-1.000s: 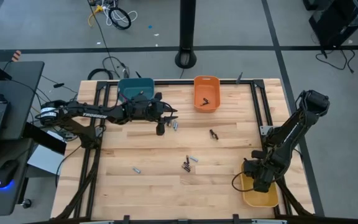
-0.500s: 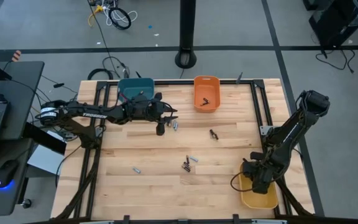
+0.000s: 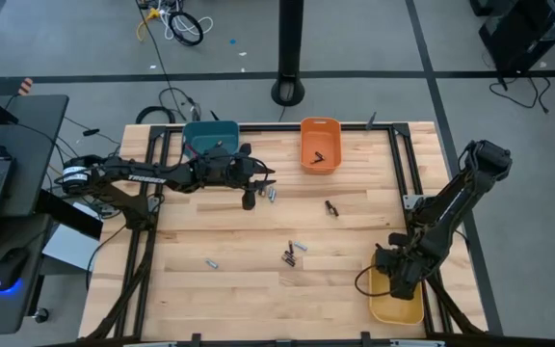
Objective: Sort batteries
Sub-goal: Put the small black battery into the orange bin
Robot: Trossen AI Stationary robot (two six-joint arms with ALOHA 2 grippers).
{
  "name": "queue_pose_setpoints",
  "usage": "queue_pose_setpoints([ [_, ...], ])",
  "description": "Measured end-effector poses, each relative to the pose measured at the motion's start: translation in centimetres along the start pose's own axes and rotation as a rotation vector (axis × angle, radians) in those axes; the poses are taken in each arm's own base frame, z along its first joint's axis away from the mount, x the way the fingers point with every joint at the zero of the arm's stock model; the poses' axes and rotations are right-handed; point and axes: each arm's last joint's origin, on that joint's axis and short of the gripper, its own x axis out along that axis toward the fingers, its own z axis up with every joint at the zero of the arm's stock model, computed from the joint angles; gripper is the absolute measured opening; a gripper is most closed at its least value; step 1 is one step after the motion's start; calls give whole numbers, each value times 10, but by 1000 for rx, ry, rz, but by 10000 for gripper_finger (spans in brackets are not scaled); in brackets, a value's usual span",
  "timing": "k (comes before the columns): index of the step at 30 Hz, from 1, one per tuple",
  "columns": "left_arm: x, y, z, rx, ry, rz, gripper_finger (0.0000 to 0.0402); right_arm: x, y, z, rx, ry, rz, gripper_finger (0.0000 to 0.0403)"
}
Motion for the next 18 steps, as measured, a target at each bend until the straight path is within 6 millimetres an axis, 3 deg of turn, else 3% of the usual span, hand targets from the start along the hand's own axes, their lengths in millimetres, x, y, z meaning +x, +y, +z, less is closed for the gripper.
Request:
queue_pose_setpoints([
  [12, 0, 0, 0, 20, 1, 0, 142, -30, 8, 8, 4, 38, -53, 120],
  [18, -1, 0, -1, 20, 19, -2, 142, -60, 6, 21, -44, 56, -124, 120],
])
